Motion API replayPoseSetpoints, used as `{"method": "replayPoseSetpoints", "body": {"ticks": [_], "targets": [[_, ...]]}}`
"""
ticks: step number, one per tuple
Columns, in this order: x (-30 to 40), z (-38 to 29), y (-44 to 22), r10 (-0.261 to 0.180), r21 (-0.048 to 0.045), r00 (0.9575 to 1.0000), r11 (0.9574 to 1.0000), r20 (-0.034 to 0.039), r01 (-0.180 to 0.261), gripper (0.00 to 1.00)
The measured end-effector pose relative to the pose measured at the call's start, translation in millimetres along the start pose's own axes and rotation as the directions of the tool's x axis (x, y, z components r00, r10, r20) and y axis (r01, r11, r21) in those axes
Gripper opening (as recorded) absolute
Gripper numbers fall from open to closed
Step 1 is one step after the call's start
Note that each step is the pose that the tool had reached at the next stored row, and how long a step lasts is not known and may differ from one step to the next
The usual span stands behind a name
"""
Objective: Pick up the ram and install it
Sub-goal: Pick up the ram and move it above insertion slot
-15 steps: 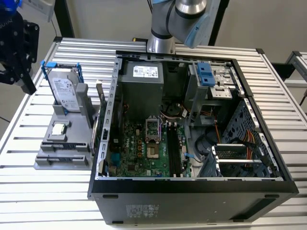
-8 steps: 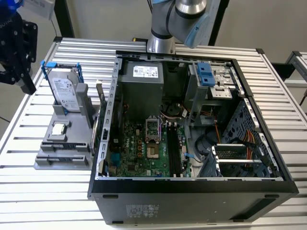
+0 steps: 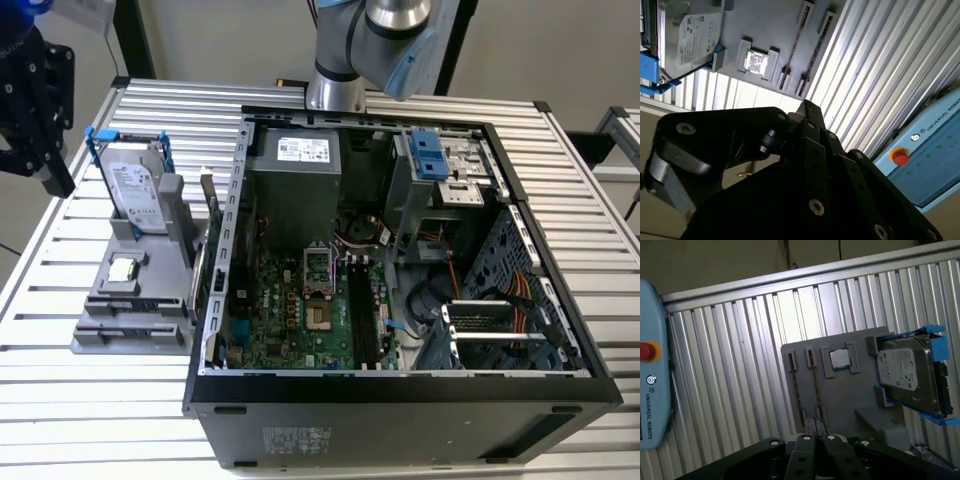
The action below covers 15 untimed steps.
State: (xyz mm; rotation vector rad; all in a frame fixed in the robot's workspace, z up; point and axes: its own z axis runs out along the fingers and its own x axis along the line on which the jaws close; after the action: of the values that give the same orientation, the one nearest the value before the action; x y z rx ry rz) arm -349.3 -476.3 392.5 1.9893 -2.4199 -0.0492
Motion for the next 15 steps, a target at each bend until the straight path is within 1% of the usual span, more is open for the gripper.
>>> {"method": "replayPoseSetpoints", "body": {"ticks": [3, 7, 15], "targets": [[0.0, 0.0, 0.0, -0.028, -0.0004, 0.9996, 0.9996, -0.0008, 0.028, 0.00], [0.0, 0.0, -0.1, -0.063, -0.0009, 0.9980, 0.9980, -0.0018, 0.063, 0.00], [0.0, 0.0, -0.1, -0.123, -0.0019, 0.9924, 0.9924, -0.0036, 0.123, 0.00]]}}
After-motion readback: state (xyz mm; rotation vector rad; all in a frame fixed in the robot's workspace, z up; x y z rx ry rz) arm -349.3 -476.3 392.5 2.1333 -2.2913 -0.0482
